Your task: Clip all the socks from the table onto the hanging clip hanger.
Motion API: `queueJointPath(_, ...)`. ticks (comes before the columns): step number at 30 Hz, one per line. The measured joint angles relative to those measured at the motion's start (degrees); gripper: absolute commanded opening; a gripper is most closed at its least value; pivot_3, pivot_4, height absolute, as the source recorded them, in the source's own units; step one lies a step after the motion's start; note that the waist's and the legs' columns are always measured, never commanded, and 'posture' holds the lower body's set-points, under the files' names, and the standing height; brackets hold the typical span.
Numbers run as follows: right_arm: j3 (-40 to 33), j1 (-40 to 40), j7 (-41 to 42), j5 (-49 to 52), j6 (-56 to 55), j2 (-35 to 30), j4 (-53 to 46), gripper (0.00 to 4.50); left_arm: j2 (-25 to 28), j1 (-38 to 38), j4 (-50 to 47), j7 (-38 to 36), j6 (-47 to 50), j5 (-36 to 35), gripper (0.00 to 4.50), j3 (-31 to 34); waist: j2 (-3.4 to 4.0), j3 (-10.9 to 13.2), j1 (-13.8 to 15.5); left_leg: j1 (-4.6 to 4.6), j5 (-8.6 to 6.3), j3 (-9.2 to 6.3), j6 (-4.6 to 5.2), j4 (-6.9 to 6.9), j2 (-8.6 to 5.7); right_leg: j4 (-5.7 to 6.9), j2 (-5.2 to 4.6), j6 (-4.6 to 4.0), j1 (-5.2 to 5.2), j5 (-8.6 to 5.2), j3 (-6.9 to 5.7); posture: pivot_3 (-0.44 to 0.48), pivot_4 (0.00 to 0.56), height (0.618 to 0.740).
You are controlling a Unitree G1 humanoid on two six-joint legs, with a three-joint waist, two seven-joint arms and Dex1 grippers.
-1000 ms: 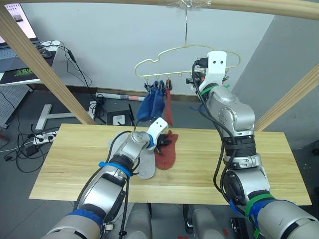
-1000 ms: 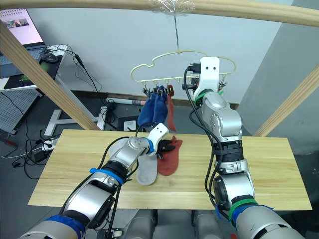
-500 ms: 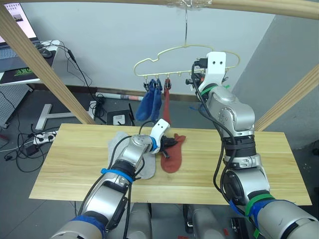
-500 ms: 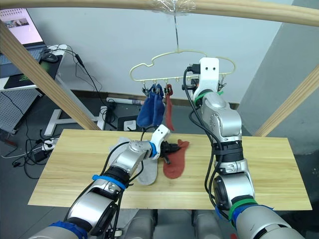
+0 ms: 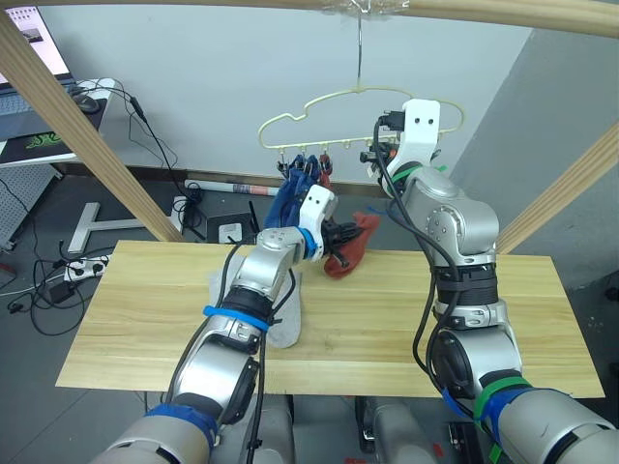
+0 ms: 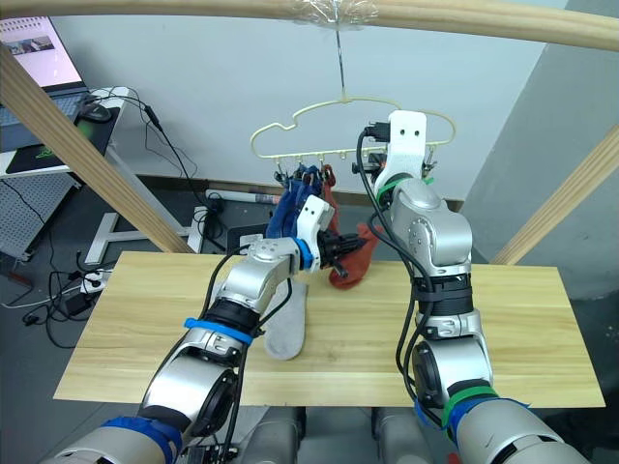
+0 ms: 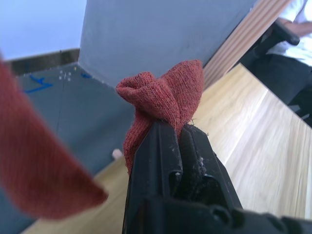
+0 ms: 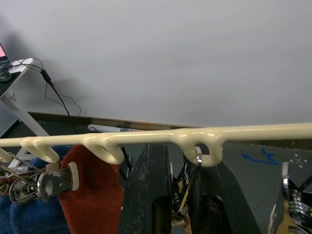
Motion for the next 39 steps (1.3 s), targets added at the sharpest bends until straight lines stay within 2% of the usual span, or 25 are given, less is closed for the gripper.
queueJointPath(12,-0.35,0.0,-0.07,0.67,0.78,0.81,-0.08,0.05,-1.01,-5.8,2.32,0.16,-2.51,-0.56,0.01,0.42,0.0,0.0,-0.07,0.0,0.0,0.0,0.0,0.0,0.0,-0.01,0.0,0.0,0.0,0.0,0.0,0.047,0.199,0.74)
queueJointPath(39,0.29,0.01,0.31,1.45,1.05,-0.13,-0.45,0.05,-0.45,-8.9,4.24,-0.1,-4.0,-1.46,0.01,1.99,0.0,0.0,-0.14,-0.01,0.0,0.0,0.0,-0.01,0.0,-0.01,0.0,0.0,-0.01,0.0,0.0,0.056,0.197,0.74)
